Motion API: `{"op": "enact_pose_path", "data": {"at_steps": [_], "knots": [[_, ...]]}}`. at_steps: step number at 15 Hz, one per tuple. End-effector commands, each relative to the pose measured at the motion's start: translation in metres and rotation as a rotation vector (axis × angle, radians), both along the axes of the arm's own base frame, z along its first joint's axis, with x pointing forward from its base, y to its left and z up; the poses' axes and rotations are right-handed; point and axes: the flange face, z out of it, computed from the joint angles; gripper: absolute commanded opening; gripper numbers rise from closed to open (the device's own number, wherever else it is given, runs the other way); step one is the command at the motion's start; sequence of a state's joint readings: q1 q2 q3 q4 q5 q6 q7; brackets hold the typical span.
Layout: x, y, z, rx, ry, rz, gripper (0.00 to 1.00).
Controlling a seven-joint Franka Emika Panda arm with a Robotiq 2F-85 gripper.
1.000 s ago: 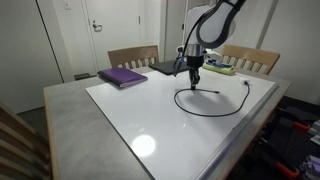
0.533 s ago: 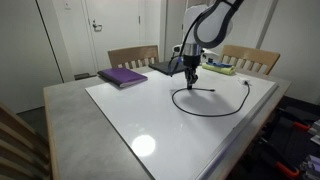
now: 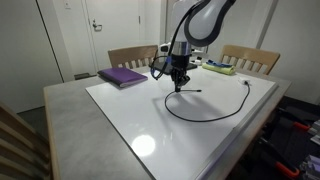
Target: Straighten out the cable
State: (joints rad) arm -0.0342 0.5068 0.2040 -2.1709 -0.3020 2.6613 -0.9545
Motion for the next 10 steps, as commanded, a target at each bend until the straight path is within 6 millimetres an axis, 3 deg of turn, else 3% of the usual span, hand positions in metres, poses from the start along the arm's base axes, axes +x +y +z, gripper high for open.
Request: {"op": "enact_pose_path", "data": {"at_steps": [1,3,5,10], "knots": [[0.000,-0.001,0.000,-0.001,0.001,-0.001,0.04],[-0.001,-0.005,-0.001,0.012,-0.005,-0.003,0.01],[0.001,0.006,-0.002,0.051,-0.016,0.070,0.01],[-0.011,0.054,0.002,0.115,0.015,0.363,0.01]]}}
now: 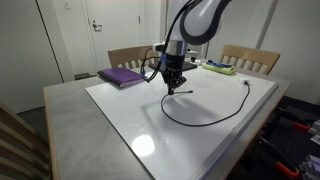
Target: Straighten out the cable
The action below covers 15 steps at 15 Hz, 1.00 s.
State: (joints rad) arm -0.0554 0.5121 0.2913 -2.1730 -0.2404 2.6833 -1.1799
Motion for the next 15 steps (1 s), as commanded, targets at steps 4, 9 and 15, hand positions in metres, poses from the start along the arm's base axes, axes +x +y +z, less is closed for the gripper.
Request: {"op": "enact_pose_path", "data": {"at_steps": [4,9,15], "knots": [[-0.012,0.033,0.000,0.032,0.006,0.225,0.04],[-0.016,0.040,-0.005,0.040,0.009,0.332,0.01],[-0.022,0.085,-0.002,0.043,-0.033,0.682,0.01]]}}
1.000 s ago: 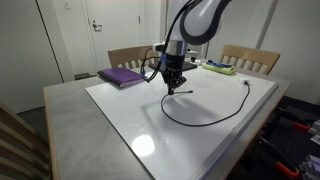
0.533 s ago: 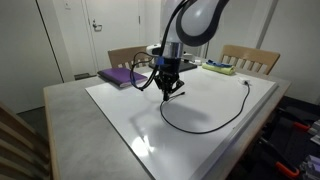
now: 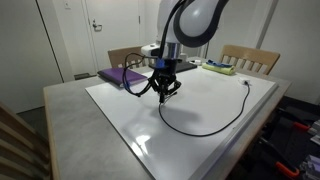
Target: Straighten out the cable
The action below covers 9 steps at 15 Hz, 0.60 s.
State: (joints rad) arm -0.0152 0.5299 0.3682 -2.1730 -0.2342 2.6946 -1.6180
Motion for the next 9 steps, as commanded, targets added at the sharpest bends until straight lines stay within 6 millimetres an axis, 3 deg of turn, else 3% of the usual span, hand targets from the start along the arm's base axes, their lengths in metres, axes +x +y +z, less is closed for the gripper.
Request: {"op": "enact_pose_path", "data": {"at_steps": [1,5,6,9], "knots": [[-0.005,0.029,0.000,0.003,-0.009,0.198,0.01],[-0.009,0.052,0.000,0.036,-0.022,0.413,0.01],[-0.016,0.049,0.004,0.017,-0.022,0.323,0.01],[-0.017,0.051,0.003,0.019,-0.022,0.329,0.04]]}}
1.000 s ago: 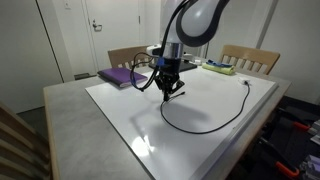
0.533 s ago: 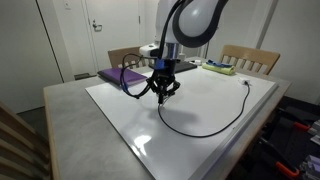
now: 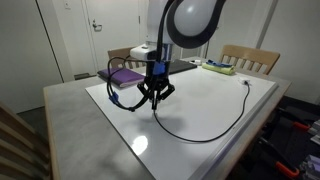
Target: Straighten out the cable
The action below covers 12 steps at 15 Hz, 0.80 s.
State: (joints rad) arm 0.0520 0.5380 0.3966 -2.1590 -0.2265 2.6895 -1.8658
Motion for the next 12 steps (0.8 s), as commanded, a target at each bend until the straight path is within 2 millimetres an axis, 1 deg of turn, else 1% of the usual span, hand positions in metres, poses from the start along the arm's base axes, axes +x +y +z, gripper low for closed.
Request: {"op": "enact_pose_path", "data": {"at_steps": [1,2,3,5,9,12], "knots": [[0.001,0.000,0.000,-0.001,0.000,-0.001,0.04],[0.001,0.000,0.000,-0.001,0.000,-0.002,0.04],[0.001,-0.001,0.000,-0.001,0.000,-0.002,0.01],[0.006,0.008,0.002,0.046,-0.028,0.059,0.01],[0.009,0.039,0.005,0.074,-0.037,0.308,0.01],[0.010,0.061,0.003,0.108,-0.044,0.470,0.01]]}}
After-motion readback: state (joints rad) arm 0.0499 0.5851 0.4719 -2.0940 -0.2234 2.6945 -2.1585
